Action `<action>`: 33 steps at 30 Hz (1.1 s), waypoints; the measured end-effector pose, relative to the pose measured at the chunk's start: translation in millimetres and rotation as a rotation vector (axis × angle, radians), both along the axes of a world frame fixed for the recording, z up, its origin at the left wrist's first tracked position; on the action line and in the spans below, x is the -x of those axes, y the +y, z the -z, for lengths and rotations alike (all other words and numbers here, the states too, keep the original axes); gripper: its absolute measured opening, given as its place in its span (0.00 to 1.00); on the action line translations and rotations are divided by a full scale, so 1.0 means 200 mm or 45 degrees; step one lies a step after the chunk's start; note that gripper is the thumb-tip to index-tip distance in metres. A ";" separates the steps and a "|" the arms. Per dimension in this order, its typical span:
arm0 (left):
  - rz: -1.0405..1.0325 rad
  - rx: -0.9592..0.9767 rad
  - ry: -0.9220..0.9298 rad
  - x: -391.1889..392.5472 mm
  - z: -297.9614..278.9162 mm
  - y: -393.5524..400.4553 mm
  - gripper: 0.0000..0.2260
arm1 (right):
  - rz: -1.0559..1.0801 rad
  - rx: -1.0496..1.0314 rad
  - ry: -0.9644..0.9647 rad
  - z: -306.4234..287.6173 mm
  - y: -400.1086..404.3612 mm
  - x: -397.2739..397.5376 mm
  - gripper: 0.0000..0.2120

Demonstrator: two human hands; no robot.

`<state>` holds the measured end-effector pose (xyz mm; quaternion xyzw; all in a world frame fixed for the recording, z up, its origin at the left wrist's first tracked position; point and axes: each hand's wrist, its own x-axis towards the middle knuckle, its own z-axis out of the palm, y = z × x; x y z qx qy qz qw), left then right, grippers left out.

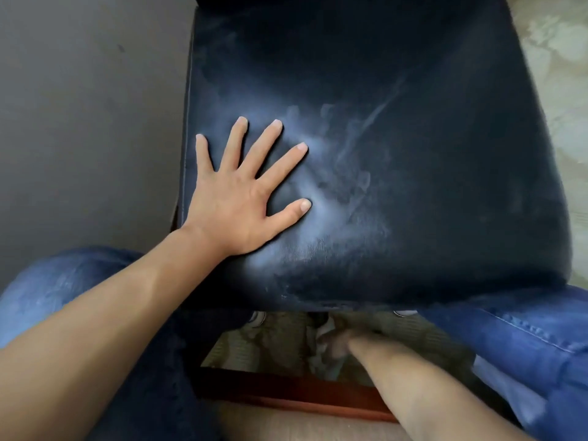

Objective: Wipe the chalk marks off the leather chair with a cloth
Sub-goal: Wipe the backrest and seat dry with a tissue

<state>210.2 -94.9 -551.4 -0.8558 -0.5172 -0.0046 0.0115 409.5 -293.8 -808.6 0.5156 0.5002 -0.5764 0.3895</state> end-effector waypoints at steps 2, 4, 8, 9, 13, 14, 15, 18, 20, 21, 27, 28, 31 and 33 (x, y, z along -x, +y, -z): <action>0.011 -0.050 0.005 0.01 0.01 0.02 0.34 | 0.035 -0.051 -0.001 0.13 0.00 -0.02 0.41; 0.020 -0.053 0.003 0.01 0.01 0.04 0.34 | 0.055 -0.107 0.032 0.22 -0.03 -0.03 0.45; 0.012 -0.052 -0.011 -0.01 0.02 0.06 0.34 | -0.080 -0.421 0.097 0.21 0.00 -0.04 0.17; 0.013 -0.052 -0.017 0.00 0.02 0.06 0.34 | -0.101 -0.499 0.091 0.13 0.04 -0.02 0.14; -0.006 -0.003 -0.040 0.01 -0.01 0.04 0.34 | -0.203 -0.625 0.137 -0.26 0.09 0.05 0.19; -0.012 0.013 -0.036 0.00 -0.01 0.04 0.34 | -0.253 -0.669 0.123 -0.39 0.10 0.06 0.22; -0.021 0.037 -0.028 0.00 -0.02 0.05 0.34 | -0.271 -0.709 0.113 -0.54 0.10 0.07 0.24; -0.036 0.067 -0.032 0.00 -0.04 0.03 0.35 | -0.277 -1.061 0.198 -1.02 0.03 0.09 0.16; -0.040 0.095 -0.030 -0.01 -0.05 0.04 0.35 | -0.226 -1.582 0.200 -1.27 -0.04 0.05 0.10; -0.042 0.108 -0.039 -0.01 -0.05 0.03 0.36 | -0.051 -1.810 0.123 -1.37 -0.07 0.00 0.10; -0.088 0.145 -0.070 -0.05 -0.04 0.00 0.35 | 1.658 -1.750 -0.325 -1.34 0.11 0.08 0.09; -0.091 0.152 -0.090 -0.05 -0.04 0.00 0.35 | 1.849 -1.770 -0.361 -1.29 0.17 0.19 0.10; -0.078 0.209 -0.196 -0.03 -0.05 0.01 0.33 | 1.839 -1.901 -0.349 -1.24 0.21 0.59 0.09; -0.067 0.251 -0.253 0.00 -0.06 0.03 0.31 | 1.432 -2.063 -0.220 -1.19 0.14 0.83 0.08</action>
